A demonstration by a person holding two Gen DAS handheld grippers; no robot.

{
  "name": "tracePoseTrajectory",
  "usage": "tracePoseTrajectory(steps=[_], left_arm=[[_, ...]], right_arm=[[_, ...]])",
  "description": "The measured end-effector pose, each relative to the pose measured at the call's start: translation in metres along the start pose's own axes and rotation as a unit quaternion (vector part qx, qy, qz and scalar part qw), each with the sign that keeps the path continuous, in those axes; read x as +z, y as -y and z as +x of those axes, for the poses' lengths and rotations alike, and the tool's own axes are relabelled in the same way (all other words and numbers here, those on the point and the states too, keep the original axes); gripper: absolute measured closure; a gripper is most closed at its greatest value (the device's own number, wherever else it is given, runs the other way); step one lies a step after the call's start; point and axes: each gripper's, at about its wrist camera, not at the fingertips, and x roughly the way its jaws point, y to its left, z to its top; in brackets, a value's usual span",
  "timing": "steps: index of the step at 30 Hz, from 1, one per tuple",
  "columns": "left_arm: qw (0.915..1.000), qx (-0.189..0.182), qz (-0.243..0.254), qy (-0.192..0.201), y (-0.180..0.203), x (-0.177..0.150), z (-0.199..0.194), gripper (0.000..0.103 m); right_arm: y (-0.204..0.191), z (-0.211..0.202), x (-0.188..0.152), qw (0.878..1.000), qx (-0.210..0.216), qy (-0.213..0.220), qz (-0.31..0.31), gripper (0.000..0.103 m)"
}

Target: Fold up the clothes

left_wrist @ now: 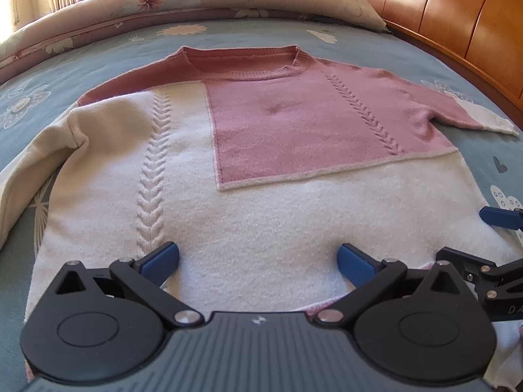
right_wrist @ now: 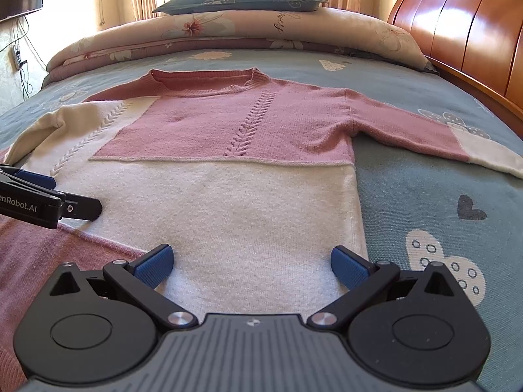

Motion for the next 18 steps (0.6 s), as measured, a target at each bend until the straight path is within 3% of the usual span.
tracePoseTrajectory(steps=[6,10,13,18], left_arm=[[0.9999,-0.005,0.015,-0.005,-0.004,0.008,-0.01,0.0],[0.9996,-0.008,0.025,-0.008,-0.006,0.014,-0.016,0.007],[0.9979,-0.001,0.061,0.021,-0.017,0.032,-0.038,0.007],[0.9926,0.055,0.084,0.068,-0.065,0.081,-0.066,0.012]], right_arm=[[0.003,-0.002,-0.002,1.0,0.009,0.009,0.002,0.0],[0.005,-0.004,-0.003,1.0,0.015,0.015,0.006,0.0],[0.006,-0.004,-0.002,1.0,0.017,0.018,0.012,0.0],[0.004,-0.01,0.008,0.999,0.035,0.026,0.024,0.0]])
